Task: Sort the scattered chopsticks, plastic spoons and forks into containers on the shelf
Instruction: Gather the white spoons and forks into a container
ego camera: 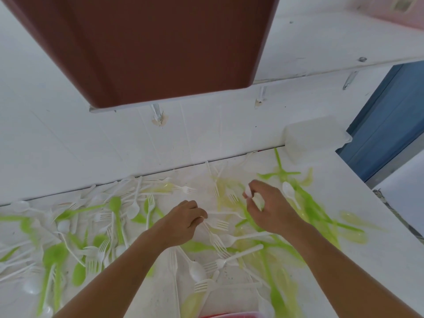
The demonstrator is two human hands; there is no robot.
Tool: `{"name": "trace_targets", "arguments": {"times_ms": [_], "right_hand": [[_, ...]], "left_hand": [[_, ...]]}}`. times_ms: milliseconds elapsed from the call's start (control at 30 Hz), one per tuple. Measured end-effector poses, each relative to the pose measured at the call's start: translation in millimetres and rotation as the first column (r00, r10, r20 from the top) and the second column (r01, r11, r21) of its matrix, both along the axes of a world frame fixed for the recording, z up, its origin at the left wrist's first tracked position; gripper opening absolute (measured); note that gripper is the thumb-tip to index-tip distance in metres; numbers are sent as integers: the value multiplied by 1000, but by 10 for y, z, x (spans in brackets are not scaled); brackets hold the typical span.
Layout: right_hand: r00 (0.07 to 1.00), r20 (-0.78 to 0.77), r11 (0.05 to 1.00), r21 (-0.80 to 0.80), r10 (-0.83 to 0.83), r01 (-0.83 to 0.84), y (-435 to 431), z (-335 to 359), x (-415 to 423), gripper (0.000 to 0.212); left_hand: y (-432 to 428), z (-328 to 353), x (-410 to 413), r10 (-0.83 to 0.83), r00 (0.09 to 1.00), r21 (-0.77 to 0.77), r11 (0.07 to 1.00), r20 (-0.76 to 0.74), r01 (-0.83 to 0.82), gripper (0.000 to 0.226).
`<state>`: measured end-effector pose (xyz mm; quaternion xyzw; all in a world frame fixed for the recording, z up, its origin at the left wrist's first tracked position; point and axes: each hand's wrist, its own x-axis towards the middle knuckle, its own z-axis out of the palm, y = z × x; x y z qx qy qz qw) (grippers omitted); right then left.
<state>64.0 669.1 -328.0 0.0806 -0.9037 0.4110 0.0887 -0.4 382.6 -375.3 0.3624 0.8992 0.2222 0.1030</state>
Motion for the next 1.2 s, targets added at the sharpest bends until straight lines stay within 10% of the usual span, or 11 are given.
{"name": "trace_targets", "arguments": {"times_ms": [167,467,900,1200], "right_hand": [[970,229,984,-136,-83,116,7,69,29,26],[891,453,745,607,-38,-276,-386,-357,145,13],[805,568,983,147,-173,108,226,-25,209,24],[858,499,949,312,-121,-48,-136,-165,436,19]], "left_hand": [[-48,-34,-80,33,999,44,998,16,-34,17],[-129,-115,21,185,981,70,979,65,-189,15],[-283,92,173,55,996,122,991,-64,-47,9],[32,-246,-32,-181,963,-76,983,-202,169,26]]}}
